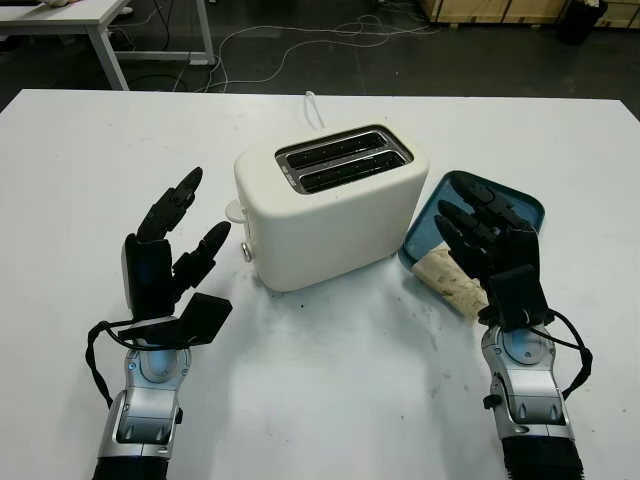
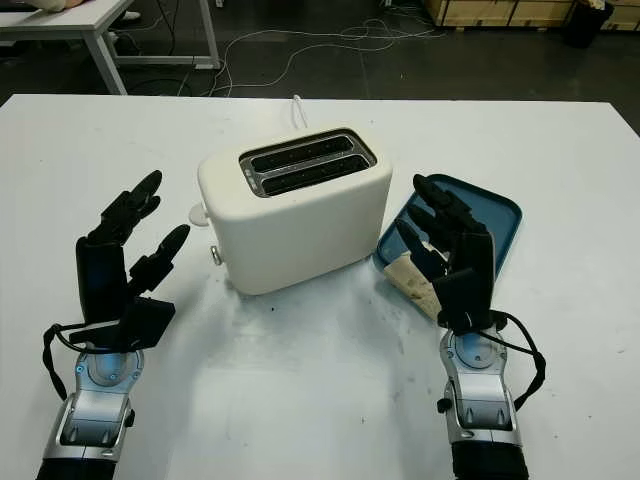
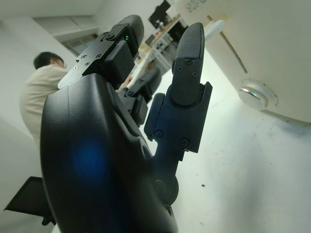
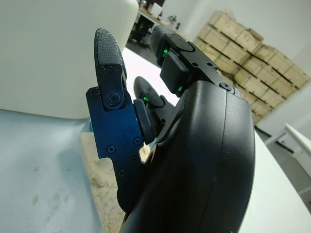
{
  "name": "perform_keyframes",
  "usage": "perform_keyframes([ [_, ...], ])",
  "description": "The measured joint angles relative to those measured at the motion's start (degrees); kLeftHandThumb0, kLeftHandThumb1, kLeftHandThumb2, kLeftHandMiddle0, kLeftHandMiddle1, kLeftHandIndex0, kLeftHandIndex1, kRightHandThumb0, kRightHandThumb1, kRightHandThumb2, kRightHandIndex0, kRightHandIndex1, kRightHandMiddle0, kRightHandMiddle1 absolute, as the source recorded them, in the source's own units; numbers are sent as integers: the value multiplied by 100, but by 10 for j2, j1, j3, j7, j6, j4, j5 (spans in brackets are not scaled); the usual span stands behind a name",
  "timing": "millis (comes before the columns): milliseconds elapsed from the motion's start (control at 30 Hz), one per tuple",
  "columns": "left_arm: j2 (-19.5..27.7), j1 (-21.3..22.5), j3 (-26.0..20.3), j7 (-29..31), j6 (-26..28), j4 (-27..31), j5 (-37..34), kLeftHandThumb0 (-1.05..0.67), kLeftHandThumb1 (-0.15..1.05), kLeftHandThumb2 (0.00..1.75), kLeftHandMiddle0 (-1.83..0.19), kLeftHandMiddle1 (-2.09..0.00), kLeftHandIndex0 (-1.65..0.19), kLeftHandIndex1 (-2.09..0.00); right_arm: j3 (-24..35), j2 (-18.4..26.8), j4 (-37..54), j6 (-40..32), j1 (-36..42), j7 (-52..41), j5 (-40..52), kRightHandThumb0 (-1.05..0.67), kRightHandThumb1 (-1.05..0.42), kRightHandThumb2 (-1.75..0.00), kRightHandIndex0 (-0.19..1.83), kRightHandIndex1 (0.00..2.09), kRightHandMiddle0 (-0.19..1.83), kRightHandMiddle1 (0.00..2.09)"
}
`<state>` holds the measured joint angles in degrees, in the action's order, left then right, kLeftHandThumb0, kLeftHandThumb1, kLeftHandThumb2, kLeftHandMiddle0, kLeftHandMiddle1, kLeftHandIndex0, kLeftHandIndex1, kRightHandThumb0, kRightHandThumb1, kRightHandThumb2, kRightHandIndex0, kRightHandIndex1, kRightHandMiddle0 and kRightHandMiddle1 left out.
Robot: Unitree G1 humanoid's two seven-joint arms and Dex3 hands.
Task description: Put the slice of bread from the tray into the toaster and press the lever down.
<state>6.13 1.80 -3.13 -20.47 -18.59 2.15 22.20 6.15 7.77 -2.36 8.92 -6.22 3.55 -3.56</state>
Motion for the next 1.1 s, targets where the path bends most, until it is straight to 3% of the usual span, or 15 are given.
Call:
perform_keyframes([
  [333,0,0,0,0,-2,-1,-1,-47,92,21,-52,-43,-60,0,0,2,4,-3,0,-12,1,-51,-92,-17,75,1,64,0],
  [433,0,0,0,0,-2,-1,-1,-47,92,22,-53,-43,-60,0,-1,18,7,1,1,-22,-11,-46,-92,-9,74,0,64,0],
  [567,0,0,0,0,-2,-1,-1,-47,92,21,-53,-43,-61,0,5,97,-5,60,3,-39,-62,-41,-85,-1,71,0,63,0],
  [833,0,2,2,1,-3,-2,-2,-47,92,21,-53,-43,-60,0,42,322,-21,184,47,-79,-190,-50,-76,0,56,0,48,0],
  [1100,0,3,7,3,-4,-2,-3,-47,92,23,-51,-43,-59,0,41,398,8,225,72,-68,-310,-50,-65,0,40,0,36,0],
])
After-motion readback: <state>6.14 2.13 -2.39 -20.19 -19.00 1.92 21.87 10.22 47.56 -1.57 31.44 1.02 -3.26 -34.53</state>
